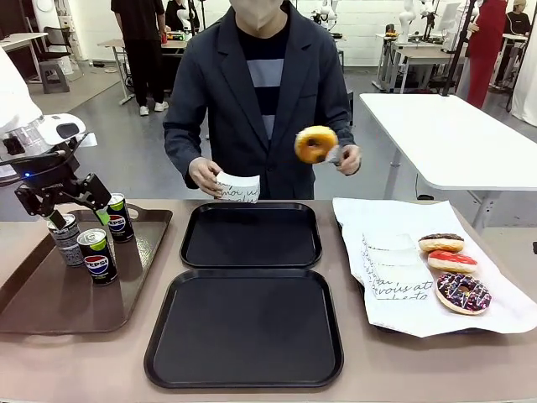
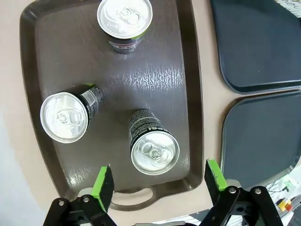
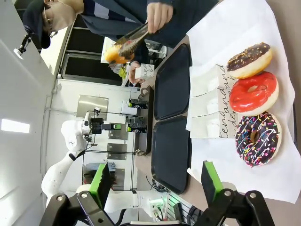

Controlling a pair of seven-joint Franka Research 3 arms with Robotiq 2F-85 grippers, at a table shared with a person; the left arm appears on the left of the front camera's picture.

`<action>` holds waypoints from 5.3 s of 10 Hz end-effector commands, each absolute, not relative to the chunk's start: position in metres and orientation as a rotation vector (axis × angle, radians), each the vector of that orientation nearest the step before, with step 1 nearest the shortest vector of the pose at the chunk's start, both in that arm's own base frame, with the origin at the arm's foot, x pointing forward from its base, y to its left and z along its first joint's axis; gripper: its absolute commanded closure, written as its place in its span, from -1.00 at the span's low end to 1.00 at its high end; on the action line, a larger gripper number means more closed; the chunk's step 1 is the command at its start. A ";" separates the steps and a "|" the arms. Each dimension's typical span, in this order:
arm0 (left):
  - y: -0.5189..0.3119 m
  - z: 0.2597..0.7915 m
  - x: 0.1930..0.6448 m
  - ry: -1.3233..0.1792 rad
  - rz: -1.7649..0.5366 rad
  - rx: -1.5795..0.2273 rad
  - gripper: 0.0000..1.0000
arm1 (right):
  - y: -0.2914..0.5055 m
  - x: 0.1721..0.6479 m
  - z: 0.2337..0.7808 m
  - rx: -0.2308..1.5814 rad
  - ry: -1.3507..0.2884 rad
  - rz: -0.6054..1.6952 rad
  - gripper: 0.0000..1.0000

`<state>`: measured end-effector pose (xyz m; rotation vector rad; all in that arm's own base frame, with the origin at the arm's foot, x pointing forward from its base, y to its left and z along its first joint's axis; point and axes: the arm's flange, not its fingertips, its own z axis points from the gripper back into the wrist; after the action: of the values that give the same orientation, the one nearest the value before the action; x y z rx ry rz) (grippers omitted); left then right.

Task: Set up donuts and drinks on trays.
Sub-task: Pick up one Pepsi coke and place it on the Flat Tray.

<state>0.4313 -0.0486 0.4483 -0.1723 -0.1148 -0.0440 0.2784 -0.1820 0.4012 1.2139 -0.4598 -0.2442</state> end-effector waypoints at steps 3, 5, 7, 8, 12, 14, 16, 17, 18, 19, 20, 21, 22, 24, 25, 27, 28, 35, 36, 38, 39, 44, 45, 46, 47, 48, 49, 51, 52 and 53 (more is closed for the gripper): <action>-0.045 0.453 0.432 -0.104 -0.037 -0.169 -1.00 | -0.182 0.278 0.401 1.223 -0.464 -0.239 -1.00; -0.045 0.453 0.432 -0.104 -0.037 -0.169 -1.00 | -0.182 0.278 0.401 1.223 -0.464 -0.239 -1.00; -0.054 0.448 0.431 -0.130 -0.019 -0.102 -1.00 | -0.182 0.278 0.401 1.223 -0.464 -0.239 -1.00; -0.065 0.449 0.423 -0.153 -0.016 -0.064 -1.00 | -0.182 0.278 0.401 1.223 -0.464 -0.239 -1.00; -0.087 0.433 0.413 -0.139 0.033 0.036 -1.00 | -0.182 0.278 0.401 1.223 -0.464 -0.239 -1.00; -0.084 0.422 0.419 -0.111 0.076 0.025 -1.00 | -0.182 0.278 0.401 1.223 -0.464 -0.239 -1.00; -0.082 0.418 0.427 -0.123 0.094 -0.005 -1.00 | -0.182 0.278 0.401 1.223 -0.464 -0.239 -1.00; -0.082 0.415 0.431 -0.120 0.101 -0.007 -1.00 | -0.182 0.278 0.401 1.223 -0.464 -0.239 -1.00; -0.082 0.411 0.435 -0.113 0.107 -0.003 -1.00 | -0.182 0.278 0.401 1.223 -0.464 -0.239 -1.00; -0.081 0.407 0.439 -0.109 0.114 -0.002 -1.00 | -0.182 0.278 0.401 1.223 -0.464 -0.239 -1.00; -0.080 0.404 0.443 -0.106 0.119 0.002 -1.00 | -0.182 0.278 0.401 1.223 -0.464 -0.239 -1.00; -0.079 0.400 0.446 -0.103 0.124 0.004 -1.00 | -0.182 0.278 0.401 1.223 -0.464 -0.239 -1.00; -0.077 0.398 0.448 -0.097 0.129 0.007 -1.00 | -0.182 0.278 0.401 1.223 -0.464 -0.239 -1.00; -0.075 0.392 0.452 -0.090 0.136 0.014 -1.00 | -0.182 0.278 0.401 1.223 -0.464 -0.239 -1.00; -0.074 0.390 0.453 -0.085 0.133 0.017 -1.00 | -0.182 0.278 0.401 1.223 -0.464 -0.239 -1.00; -0.075 0.389 0.451 -0.074 0.122 0.017 -1.00 | -0.182 0.278 0.401 1.223 -0.464 -0.239 -1.00; -0.074 0.389 0.452 -0.071 0.117 0.014 0.19 | -0.182 0.278 0.401 1.223 -0.464 -0.239 -1.00; -0.074 0.397 0.449 -0.061 0.115 0.024 1.00 | -0.182 0.278 0.401 1.223 -0.464 -0.239 -1.00; -0.078 0.407 0.444 -0.075 0.140 0.077 1.00 | -0.182 0.278 0.401 1.223 -0.464 -0.239 -1.00; -0.093 0.453 0.402 -0.079 0.064 0.080 1.00 | -0.182 0.278 0.401 1.223 -0.464 -0.239 -1.00; -0.096 0.474 0.378 -0.096 0.033 0.085 1.00 | -0.182 0.278 0.401 1.223 -0.464 -0.239 -1.00; -0.101 0.491 0.362 -0.097 0.020 0.080 1.00 | -0.182 0.278 0.401 1.223 -0.464 -0.239 -1.00; -0.101 0.491 0.362 -0.097 0.020 0.080 1.00 | -0.182 0.278 0.401 1.223 -0.464 -0.239 -1.00; -0.101 0.491 0.362 -0.097 0.020 0.080 1.00 | -0.182 0.278 0.401 1.223 -0.464 -0.239 -1.00; -0.100 0.489 0.352 -0.089 0.015 0.087 -0.17 | -0.182 0.278 0.401 1.223 -0.464 -0.239 -1.00; -0.119 0.492 0.344 -0.134 -0.031 0.072 -0.17 | -0.182 0.278 0.401 1.223 -0.464 -0.239 -1.00; -0.141 0.494 0.333 -0.142 -0.086 0.020 -0.17 | -0.182 0.278 0.401 1.223 -0.464 -0.239 -1.00; -0.191 0.489 0.306 -0.114 -0.190 -0.024 -0.17 | -0.182 0.278 0.401 1.223 -0.464 -0.239 -1.00; -0.215 0.485 0.293 -0.101 -0.234 -0.039 -0.17 | -0.182 0.278 0.401 1.223 -0.464 -0.239 -1.00; -0.239 0.478 0.280 -0.094 -0.273 -0.059 -0.17 | -0.182 0.278 0.401 1.223 -0.464 -0.239 -1.00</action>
<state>0.2842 -0.2297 0.4860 -0.0318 -0.0872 -0.2449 0.2784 -0.1819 0.4011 1.2140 -0.4586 -0.2440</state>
